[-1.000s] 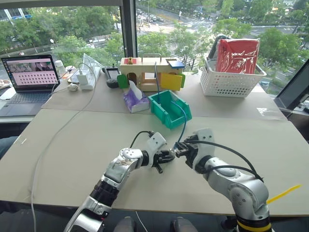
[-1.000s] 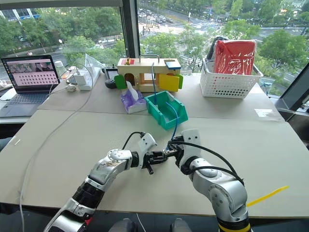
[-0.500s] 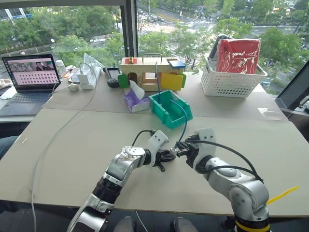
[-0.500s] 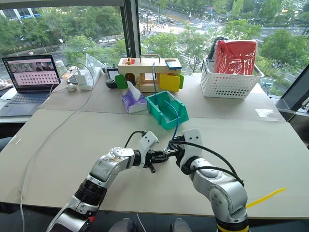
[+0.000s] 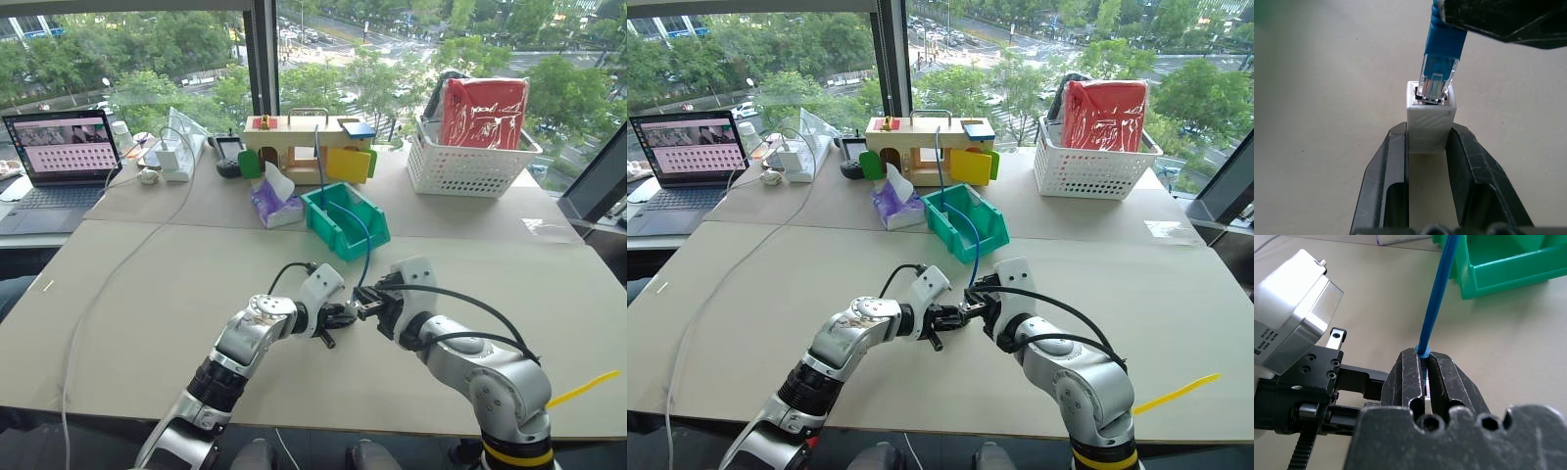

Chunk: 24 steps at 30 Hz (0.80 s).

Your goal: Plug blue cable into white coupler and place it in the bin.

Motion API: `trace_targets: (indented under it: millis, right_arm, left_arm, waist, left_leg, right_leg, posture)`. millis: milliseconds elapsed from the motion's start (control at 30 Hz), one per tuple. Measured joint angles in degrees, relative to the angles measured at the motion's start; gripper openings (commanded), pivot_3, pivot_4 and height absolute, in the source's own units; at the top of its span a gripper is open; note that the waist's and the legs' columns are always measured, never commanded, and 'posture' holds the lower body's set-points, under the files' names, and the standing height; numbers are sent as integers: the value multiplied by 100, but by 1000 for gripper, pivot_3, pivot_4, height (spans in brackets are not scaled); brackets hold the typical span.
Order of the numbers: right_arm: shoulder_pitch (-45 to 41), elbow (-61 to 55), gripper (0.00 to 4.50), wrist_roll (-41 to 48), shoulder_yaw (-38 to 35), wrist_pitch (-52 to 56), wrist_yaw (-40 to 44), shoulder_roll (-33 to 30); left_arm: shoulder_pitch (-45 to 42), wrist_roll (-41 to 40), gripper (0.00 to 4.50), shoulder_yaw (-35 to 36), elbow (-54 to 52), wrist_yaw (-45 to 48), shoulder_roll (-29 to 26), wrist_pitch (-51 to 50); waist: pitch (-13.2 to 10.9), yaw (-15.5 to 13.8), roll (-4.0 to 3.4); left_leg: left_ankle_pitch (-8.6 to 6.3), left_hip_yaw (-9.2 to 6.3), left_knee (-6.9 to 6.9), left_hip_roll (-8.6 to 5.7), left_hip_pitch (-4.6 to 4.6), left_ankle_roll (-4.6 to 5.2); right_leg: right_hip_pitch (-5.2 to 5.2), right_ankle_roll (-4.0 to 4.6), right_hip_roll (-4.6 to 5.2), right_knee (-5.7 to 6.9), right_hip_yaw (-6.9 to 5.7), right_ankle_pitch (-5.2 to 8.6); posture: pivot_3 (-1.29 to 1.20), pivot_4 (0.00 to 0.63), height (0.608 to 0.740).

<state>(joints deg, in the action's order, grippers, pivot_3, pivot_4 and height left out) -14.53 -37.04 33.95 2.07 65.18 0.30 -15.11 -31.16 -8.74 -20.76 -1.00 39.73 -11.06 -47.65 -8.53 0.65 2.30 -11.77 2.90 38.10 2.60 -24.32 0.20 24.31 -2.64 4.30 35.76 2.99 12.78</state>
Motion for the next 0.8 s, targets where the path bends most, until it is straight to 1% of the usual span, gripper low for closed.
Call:
trace_targets:
  millis: [167, 300, 467, 600, 800]
  right_arm:
    - [7, -8, 0, -61, 118, 30, 87, -111]
    - [40, -12, 0, -70, 104, 30, 94, -69]
    - [196, 55, 0, 42, -257, 28, 213, 271]
    - [365, 207, 0, 103, -504, 18, 345, 283]
    - [468, 218, 0, 108, -598, -76, 484, 301]
  left_arm:
    - [0, 28, 606, -46, -63, -31, -9, -18]
    - [0, 28, 606, -44, -71, -35, -10, -19]
    - [0, 27, 606, -44, -73, -34, -9, -19]
    - [-5, 8, 606, -74, -80, -14, -6, -23]
    - [-4, -23, 606, -90, -80, -12, 8, -24]
  waist:
    - [0, -5, 0]
    - [0, -9, 0]
    - [0, -14, 0]
    - [0, -17, 0]
    - [0, -25, 0]
  left_leg:
    - [0, -4, -1, -1, -3, 0]
    - [0, -9, -1, -2, -5, 0]
    - [0, -18, -2, -2, -5, 0]
    - [0, -23, -2, -2, -8, 0]
    - [0, -33, -3, -3, -11, 0]
  right_leg:
    - [0, -2, 2, -1, -5, 1]
    - [-1, -3, 2, -3, -10, 1]
    - [-4, -7, 3, -4, -19, 0]
    - [-4, -5, 5, -5, -25, 1]
    - [-5, -6, 5, -6, -35, 1]
  posture:
    - [0, 150, 715]
    - [0, 150, 715]
    - [0, 150, 715]
    - [0, 150, 715]
    - [0, 150, 715]
